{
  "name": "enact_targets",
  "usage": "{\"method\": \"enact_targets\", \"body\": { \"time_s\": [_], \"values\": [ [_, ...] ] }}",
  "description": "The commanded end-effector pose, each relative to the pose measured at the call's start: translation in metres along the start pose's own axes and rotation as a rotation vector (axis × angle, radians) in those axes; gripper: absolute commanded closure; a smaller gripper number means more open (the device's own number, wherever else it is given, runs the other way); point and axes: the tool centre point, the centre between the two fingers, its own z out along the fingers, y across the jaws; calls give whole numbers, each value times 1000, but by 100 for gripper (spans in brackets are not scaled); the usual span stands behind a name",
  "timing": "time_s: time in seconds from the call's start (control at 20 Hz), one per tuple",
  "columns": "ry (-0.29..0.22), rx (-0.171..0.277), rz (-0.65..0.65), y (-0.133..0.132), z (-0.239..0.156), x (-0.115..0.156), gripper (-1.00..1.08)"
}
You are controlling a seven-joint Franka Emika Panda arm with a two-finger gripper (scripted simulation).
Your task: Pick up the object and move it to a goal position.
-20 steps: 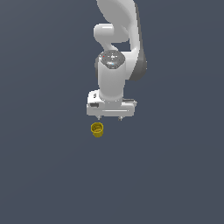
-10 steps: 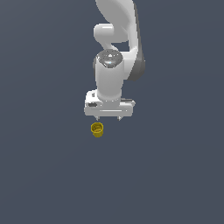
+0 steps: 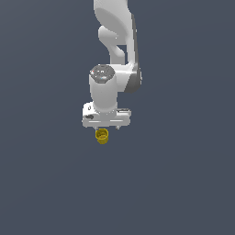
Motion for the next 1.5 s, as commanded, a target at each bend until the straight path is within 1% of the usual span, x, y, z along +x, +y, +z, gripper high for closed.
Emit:
{"method": "enact_targets", "body": {
  "time_s": [0.0, 0.25, 0.5, 0.85, 1.2, 1.45],
  "values": [
    [0, 6, -20, 10, 13, -3, -92],
    [2, 15, -49, 25, 31, -8, -92],
    [2, 19, -62, 32, 39, -11, -92],
    [2, 19, -61, 32, 45, -11, -92],
    [2, 19, -62, 31, 79, -12, -92],
    [3, 19, -63, 31, 90, -11, -92]
  ]
}}
